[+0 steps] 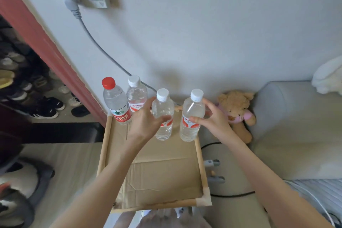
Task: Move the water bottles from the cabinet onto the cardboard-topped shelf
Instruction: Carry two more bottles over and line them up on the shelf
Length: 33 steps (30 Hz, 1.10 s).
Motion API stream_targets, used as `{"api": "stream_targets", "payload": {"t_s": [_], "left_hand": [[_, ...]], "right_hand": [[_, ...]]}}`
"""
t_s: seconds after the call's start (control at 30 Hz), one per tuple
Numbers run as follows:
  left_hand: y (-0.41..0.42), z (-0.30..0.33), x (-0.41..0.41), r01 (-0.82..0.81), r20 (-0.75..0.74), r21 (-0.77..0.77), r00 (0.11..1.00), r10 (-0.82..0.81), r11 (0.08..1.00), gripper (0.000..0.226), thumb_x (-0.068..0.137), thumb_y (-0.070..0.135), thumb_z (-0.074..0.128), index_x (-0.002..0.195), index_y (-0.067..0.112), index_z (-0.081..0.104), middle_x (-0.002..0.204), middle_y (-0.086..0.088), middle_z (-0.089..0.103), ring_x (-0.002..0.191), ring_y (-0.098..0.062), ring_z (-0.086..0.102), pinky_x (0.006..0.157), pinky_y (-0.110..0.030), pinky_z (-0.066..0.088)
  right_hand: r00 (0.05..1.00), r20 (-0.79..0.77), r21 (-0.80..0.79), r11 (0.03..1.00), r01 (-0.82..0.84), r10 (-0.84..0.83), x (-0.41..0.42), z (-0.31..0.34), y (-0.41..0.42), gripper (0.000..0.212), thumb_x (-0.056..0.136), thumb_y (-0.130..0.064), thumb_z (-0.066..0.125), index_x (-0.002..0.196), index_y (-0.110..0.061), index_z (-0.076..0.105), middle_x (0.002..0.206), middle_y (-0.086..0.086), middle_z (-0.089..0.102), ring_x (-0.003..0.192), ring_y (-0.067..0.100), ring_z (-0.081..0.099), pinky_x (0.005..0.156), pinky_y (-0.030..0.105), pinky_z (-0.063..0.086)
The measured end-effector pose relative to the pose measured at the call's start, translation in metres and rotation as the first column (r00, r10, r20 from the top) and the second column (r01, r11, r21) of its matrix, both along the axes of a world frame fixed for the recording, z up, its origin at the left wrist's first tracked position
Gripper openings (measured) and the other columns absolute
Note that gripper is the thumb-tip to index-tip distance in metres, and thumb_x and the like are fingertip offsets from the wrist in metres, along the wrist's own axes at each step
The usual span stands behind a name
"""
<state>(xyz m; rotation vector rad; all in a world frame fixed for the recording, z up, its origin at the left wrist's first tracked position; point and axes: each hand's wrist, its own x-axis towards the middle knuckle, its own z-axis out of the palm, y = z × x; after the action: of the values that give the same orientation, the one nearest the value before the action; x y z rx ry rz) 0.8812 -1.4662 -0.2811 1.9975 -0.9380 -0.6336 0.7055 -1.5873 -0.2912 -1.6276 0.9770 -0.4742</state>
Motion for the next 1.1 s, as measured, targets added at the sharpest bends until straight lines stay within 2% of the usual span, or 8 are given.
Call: {"api": "stream_targets", "payload": {"t_s": [0.13,0.27,0.37,0.63,0.77,0.93,1.0,1.1], "left_hand": [[-0.012,0.0,-0.006,-0.044,-0.005,-0.005,0.999,0.044,0.999,0.064,0.067,0.024,0.077,0.124,0.022,0.048,0.111,0.001,0.062,0.101,-0.019,0.056,0.08,-0.03,0.043],[-0.022,-0.001,-0.005,-0.085,-0.012,0.0,0.996,0.085,0.996,0.067,0.067,0.022,0.076,0.127,0.021,0.046,0.115,-0.001,0.06,0.105,-0.021,0.055,0.085,-0.033,0.044],[-0.027,-0.001,-0.007,-0.108,-0.003,-0.015,0.994,0.108,0.994,0.066,0.067,0.02,0.076,0.126,0.02,0.046,0.109,0.004,0.057,0.106,-0.021,0.054,0.086,-0.032,0.043],[-0.035,0.0,-0.009,-0.17,0.01,-0.026,0.985,0.17,0.985,0.067,0.068,0.019,0.077,0.127,0.017,0.045,0.108,0.0,0.059,0.103,-0.023,0.054,0.08,-0.029,0.041],[-0.037,0.006,-0.002,-0.119,0.102,0.058,0.988,0.113,0.991,0.067,0.07,0.025,0.076,0.128,0.016,0.044,0.112,-0.005,0.06,0.105,-0.026,0.054,0.081,-0.031,0.041],[-0.034,0.024,0.005,-0.098,0.284,0.141,0.957,0.055,0.985,0.046,0.076,0.035,0.07,0.115,0.013,0.057,0.084,-0.004,0.058,0.089,-0.027,0.056,0.073,-0.034,0.043],[-0.031,0.03,0.005,-0.101,0.349,0.133,0.936,0.049,0.986,0.042,0.076,0.038,0.069,0.109,0.014,0.061,0.087,-0.005,0.062,0.088,-0.027,0.056,0.07,-0.032,0.041],[-0.031,0.039,0.005,-0.152,0.451,0.152,0.89,0.069,0.977,0.046,0.078,0.046,0.064,0.113,0.017,0.059,0.11,-0.002,0.064,0.101,-0.025,0.057,0.072,-0.03,0.038]], "right_hand": [[0.996,0.068,0.068,0.996,-0.054,0.05,0.006,-0.003,-0.012,0.062,0.067,-0.013,0.08,0.119,-0.023,0.048,0.114,-0.006,0.06,0.095,-0.003,0.06,0.076,0.012,0.05],[0.993,0.089,0.12,0.989,-0.083,0.072,0.013,-0.009,-0.021,0.072,0.064,-0.017,0.083,0.126,-0.019,0.046,0.126,0.001,0.056,0.111,0.012,0.058,0.088,0.022,0.05],[0.991,0.107,0.1,0.99,-0.095,0.084,0.018,-0.007,-0.024,0.065,0.066,-0.014,0.081,0.121,-0.022,0.047,0.125,-0.001,0.055,0.109,0.01,0.057,0.083,0.012,0.049],[0.978,0.152,0.114,0.981,-0.158,0.14,0.034,-0.009,-0.031,0.068,0.069,-0.008,0.078,0.127,-0.016,0.044,0.124,0.002,0.054,0.103,0.005,0.057,0.074,0.007,0.047],[0.975,0.164,0.141,0.975,-0.172,0.148,0.038,-0.013,-0.033,0.069,0.069,-0.008,0.078,0.128,-0.017,0.043,0.127,0.004,0.054,0.111,0.012,0.055,0.08,0.01,0.048],[0.97,0.131,0.11,0.97,-0.218,0.204,0.039,-0.008,-0.035,0.07,0.071,-0.01,0.077,0.13,-0.019,0.042,0.126,0.0,0.052,0.114,0.011,0.05,0.076,0.004,0.044],[0.97,0.082,0.059,0.971,-0.233,0.228,0.04,-0.007,-0.038,0.069,0.07,-0.015,0.078,0.128,-0.026,0.043,0.125,-0.002,0.053,0.116,0.011,0.049,0.085,0.014,0.047],[0.974,0.01,0.016,0.974,-0.228,0.228,0.041,-0.006,-0.039,0.069,0.069,-0.021,0.079,0.126,-0.034,0.043,0.121,-0.005,0.055,0.113,0.009,0.05,0.098,0.035,0.045]]}}
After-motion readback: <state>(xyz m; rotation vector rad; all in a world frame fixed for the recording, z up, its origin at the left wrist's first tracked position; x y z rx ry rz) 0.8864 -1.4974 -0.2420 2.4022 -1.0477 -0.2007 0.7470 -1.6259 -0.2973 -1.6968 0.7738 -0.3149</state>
